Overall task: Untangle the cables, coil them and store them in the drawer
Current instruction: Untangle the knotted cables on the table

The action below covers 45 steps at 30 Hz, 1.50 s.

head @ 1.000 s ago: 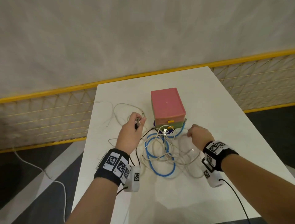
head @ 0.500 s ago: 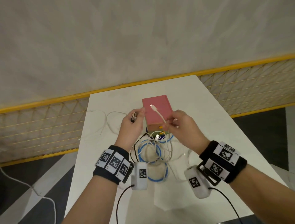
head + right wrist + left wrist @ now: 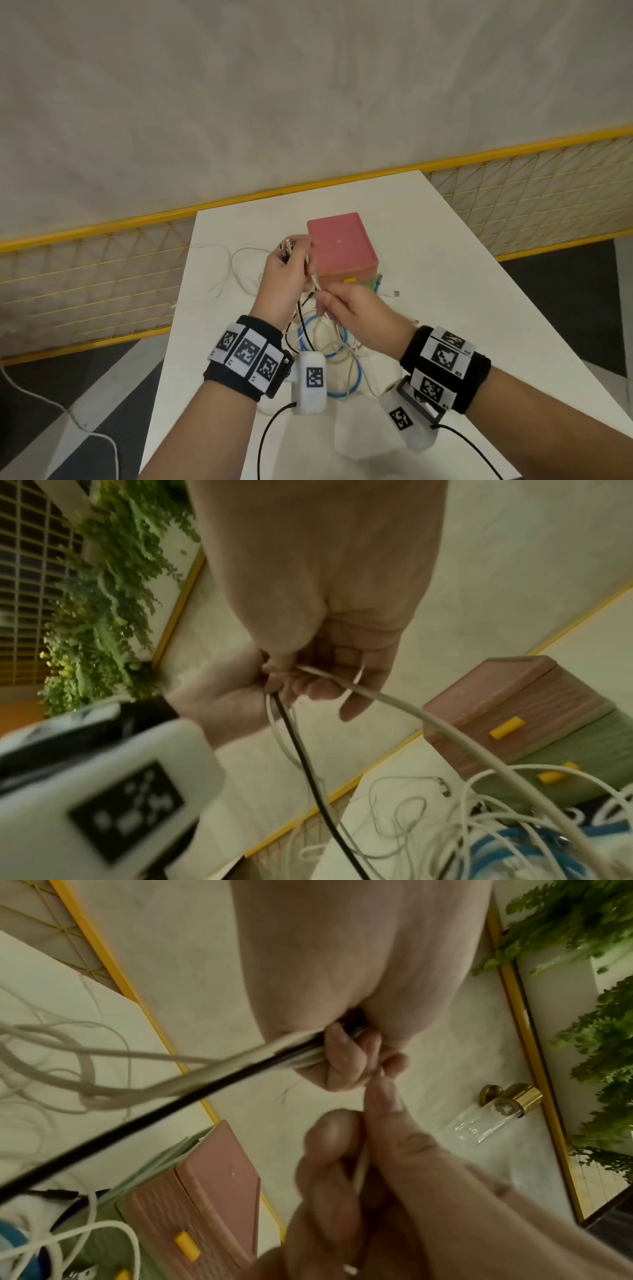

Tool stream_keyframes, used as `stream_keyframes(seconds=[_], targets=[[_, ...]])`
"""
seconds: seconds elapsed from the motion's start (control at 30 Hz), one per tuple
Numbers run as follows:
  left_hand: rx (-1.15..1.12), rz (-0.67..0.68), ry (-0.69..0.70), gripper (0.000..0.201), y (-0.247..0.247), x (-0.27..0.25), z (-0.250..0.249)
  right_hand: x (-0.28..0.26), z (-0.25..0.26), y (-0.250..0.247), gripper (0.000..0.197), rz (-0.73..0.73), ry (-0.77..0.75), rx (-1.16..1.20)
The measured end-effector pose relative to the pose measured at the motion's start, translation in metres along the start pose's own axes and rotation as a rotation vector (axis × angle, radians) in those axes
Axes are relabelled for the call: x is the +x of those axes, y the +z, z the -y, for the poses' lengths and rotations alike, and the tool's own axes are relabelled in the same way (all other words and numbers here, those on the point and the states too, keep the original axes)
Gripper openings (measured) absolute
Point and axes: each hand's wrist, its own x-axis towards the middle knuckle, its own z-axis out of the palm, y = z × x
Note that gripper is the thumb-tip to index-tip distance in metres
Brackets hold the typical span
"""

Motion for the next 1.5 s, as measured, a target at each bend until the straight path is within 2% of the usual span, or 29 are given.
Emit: stream_keyframes(seconds=[0.07, 0.2, 0.3, 0.37, 0.43, 0.47, 0.53, 0.57, 0.63, 0.67, 0.73, 0.87, 0.9, 0.97, 1.03, 1.1, 1.17, 1.2, 1.27, 1.4, 1.43, 1.5], targets=[[-0.012, -0.025, 0.036, 0.030, -0.001, 0.002, -0.002, -0.003, -0.008, 0.005, 0.033, 0.077, 0.008, -0.031], [-0.291, -0.038, 0.044, 0.036, -0.019, 0.007, -0.017, -0.011, -0.030, 0.003, 0.033, 0.124, 0.055, -0.039], [-0.306, -0.040, 0.088, 0.038, -0.036, 0.007, -0.027, -0.015, -0.043, -0.008, 0.033, 0.146, 0.090, -0.030], [-0.184, -0.040, 0.108, 0.033, -0.038, 0.002, -0.029, -0.015, -0.043, -0.015, 0.034, 0.150, 0.092, -0.035], [0.160, 0.005, 0.122, 0.018, -0.033, -0.004, -0.027, -0.012, -0.039, -0.020, 0.035, 0.117, 0.082, -0.044], [0.352, 0.073, 0.119, 0.011, -0.029, -0.007, -0.024, -0.011, -0.035, -0.022, 0.035, 0.086, 0.063, -0.046], [0.634, 0.261, 0.070, 0.018, -0.022, -0.012, -0.015, -0.007, -0.027, -0.027, 0.034, 0.030, -0.006, -0.018], [0.690, 0.333, 0.021, 0.022, -0.018, -0.015, -0.012, -0.005, -0.023, -0.030, 0.031, 0.016, -0.043, 0.013], [0.680, 0.390, -0.029, 0.030, -0.015, -0.017, -0.006, -0.001, -0.017, -0.033, 0.032, 0.013, -0.084, 0.051], [0.664, 0.369, -0.019, 0.032, -0.015, -0.017, -0.007, 0.001, -0.015, -0.034, 0.033, 0.013, -0.094, 0.049], [0.610, 0.207, 0.046, 0.034, -0.015, -0.017, -0.017, 0.002, -0.015, -0.036, 0.034, -0.012, -0.102, 0.052], [0.220, -0.318, 0.111, 0.027, -0.026, -0.009, -0.048, -0.005, -0.039, -0.035, 0.035, 0.015, -0.025, 0.013], [0.221, -0.396, 0.130, 0.027, -0.033, -0.005, -0.051, -0.008, -0.046, -0.033, 0.034, 0.031, -0.002, -0.009], [0.394, -0.452, 0.208, 0.024, -0.046, 0.003, -0.044, -0.012, -0.054, -0.031, 0.034, 0.045, 0.038, -0.039], [0.589, -0.419, 0.303, 0.010, -0.048, 0.001, -0.031, -0.013, -0.054, -0.029, 0.034, 0.039, 0.055, -0.050], [0.703, -0.234, 0.381, 0.030, -0.039, -0.007, -0.015, -0.010, -0.050, -0.028, 0.035, 0.034, 0.053, -0.066], [0.733, 0.060, 0.332, 0.042, -0.025, -0.017, -0.004, -0.007, -0.042, -0.028, 0.036, 0.053, 0.033, -0.096], [0.756, 0.182, 0.293, 0.038, -0.018, -0.020, 0.002, -0.006, -0.037, -0.028, 0.035, 0.060, 0.014, -0.097], [0.784, 0.272, 0.248, 0.020, -0.012, -0.021, 0.012, -0.003, -0.026, -0.029, 0.034, 0.067, -0.050, -0.092], [0.750, 0.217, 0.270, 0.035, -0.014, -0.015, 0.012, 0.001, -0.021, -0.031, 0.029, 0.096, -0.108, -0.089], [0.734, 0.167, 0.301, 0.032, -0.016, -0.014, 0.006, 0.002, -0.023, -0.032, 0.029, 0.090, -0.090, -0.084], [0.649, -0.047, 0.345, 0.027, -0.024, -0.007, -0.008, 0.000, -0.032, -0.034, 0.029, 0.061, -0.041, -0.069]])
